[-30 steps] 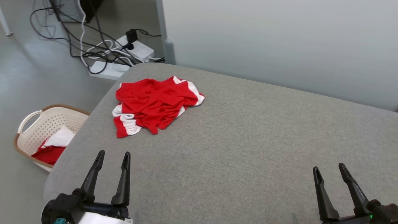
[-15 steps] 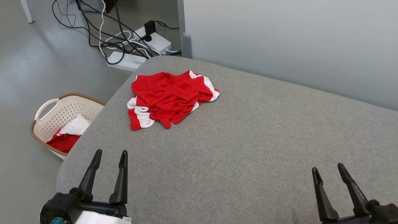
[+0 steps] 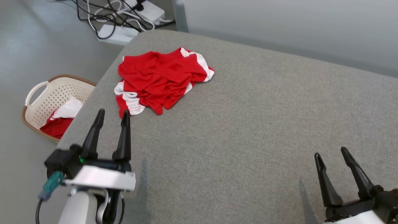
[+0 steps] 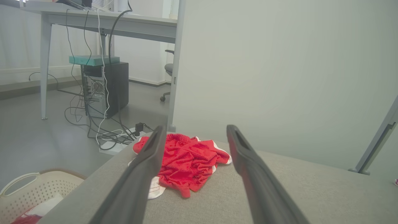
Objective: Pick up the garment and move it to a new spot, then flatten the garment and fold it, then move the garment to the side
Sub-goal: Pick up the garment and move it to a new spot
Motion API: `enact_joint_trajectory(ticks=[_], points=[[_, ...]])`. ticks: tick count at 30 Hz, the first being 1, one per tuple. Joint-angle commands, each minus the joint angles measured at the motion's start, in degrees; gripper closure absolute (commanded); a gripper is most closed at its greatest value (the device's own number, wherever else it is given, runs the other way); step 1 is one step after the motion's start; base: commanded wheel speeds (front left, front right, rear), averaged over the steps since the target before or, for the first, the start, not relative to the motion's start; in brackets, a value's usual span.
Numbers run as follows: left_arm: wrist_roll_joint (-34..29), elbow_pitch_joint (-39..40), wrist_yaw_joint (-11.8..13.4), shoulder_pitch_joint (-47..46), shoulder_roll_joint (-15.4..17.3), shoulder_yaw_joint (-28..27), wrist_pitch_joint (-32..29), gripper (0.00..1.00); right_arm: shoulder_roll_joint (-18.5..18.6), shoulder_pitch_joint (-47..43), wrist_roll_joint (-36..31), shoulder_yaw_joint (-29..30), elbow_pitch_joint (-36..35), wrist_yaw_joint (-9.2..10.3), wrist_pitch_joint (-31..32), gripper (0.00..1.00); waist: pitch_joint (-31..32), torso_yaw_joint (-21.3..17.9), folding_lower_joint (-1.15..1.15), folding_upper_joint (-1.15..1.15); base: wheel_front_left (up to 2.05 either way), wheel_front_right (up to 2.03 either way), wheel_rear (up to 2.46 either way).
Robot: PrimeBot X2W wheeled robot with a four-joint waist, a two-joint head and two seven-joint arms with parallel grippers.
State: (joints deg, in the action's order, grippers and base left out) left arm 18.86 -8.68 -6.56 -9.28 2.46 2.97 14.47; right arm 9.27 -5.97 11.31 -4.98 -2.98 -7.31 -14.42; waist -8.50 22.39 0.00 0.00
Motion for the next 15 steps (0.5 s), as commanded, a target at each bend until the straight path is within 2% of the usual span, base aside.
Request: enact_joint_trajectory(ticks=[1, 5, 15], points=[[0.85, -0.48, -0.25, -5.60, 0.45, -1.36, 0.51, 0.00, 1.49, 2.31, -0.44, -1.64, -1.59, -0.18, -0.58, 0.00, -2.42, -1.28, 0.00, 0.00, 0.00, 0.00, 0.00], [1.34, -4.81, -0.13, -10.56, 0.59, -1.20, -0.73, 0.00, 2.19, 3.47, -0.48, -2.04, -1.56, -0.18, -0.58, 0.00, -4.36, -2.44, 0.00, 0.00, 0.00, 0.00, 0.00], [3.29, -22.17, 1.33, -29.12, 0.83, -0.56, -7.97, 0.00, 3.75, 6.11, -0.86, -2.78, -1.91, -0.18, -0.58, 0.00, -9.35, -6.40, 0.00, 0.00, 0.00, 0.00, 0.00]])
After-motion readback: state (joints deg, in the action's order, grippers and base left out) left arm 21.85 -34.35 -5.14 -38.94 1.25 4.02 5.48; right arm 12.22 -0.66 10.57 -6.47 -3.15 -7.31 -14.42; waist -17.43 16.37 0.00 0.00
